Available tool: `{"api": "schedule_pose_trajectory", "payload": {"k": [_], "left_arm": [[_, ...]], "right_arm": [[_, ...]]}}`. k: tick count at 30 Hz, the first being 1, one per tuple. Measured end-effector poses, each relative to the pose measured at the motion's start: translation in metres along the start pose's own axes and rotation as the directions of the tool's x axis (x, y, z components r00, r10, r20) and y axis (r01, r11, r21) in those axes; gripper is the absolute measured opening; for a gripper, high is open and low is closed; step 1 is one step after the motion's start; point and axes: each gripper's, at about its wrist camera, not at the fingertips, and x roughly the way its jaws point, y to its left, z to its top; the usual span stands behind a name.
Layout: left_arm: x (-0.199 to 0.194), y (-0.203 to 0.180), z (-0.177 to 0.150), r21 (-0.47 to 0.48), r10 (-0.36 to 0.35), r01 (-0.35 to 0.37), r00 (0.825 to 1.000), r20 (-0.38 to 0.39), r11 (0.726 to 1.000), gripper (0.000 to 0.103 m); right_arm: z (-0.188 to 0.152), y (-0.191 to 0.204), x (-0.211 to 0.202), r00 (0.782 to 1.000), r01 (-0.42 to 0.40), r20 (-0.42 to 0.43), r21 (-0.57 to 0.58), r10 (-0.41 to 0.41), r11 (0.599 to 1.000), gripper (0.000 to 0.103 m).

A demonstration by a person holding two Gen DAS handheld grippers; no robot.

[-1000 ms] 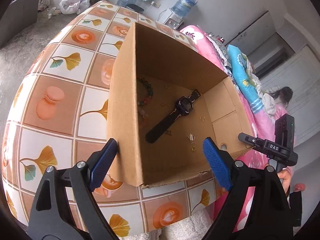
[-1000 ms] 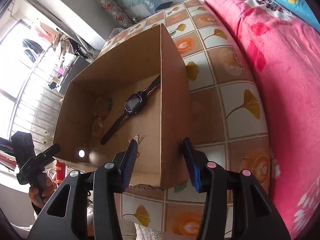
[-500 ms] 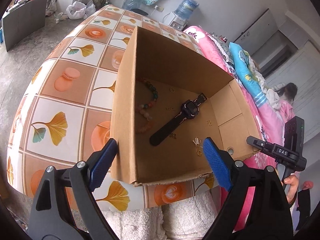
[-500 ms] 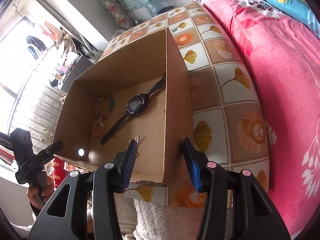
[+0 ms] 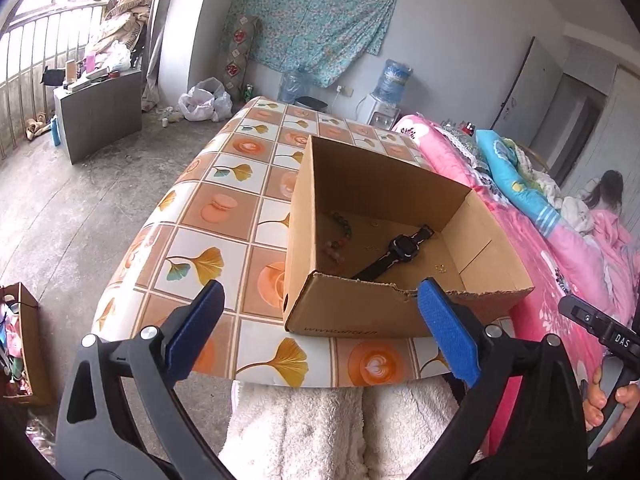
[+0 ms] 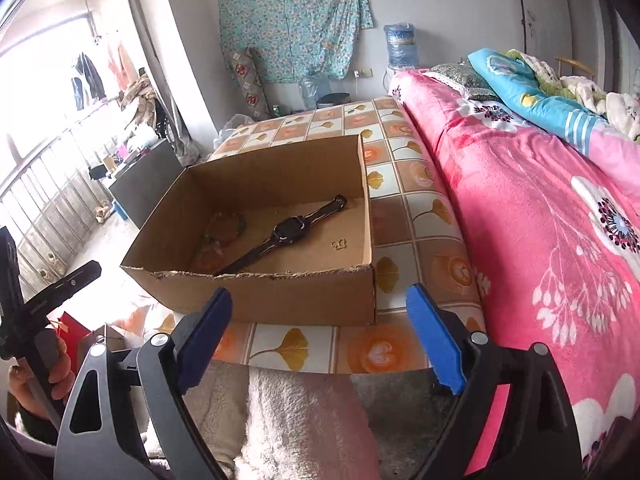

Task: Organize jewelry

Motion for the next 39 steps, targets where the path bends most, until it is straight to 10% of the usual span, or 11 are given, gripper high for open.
{"api": "schedule_pose_trajectory", "payload": {"k": [12, 39], "left_arm": [[0.029, -0.037, -0.011, 0.222, 0.271, -0.244, 0.957, -0.102, 0.944, 0.094], [0.061, -0.059, -0.017, 0.199, 0.223, -0.176, 0.944, -0.245, 0.964, 0.094]], "right_arm": [[-0.02, 0.067, 0.048, 0.988, 0.092, -0.111, -0.104, -0.104, 0.99, 0.096], [-0.009, 0.057, 0.072, 0.976, 0.133, -0.173, -0.027, -0.136, 0.991, 0.096]]}}
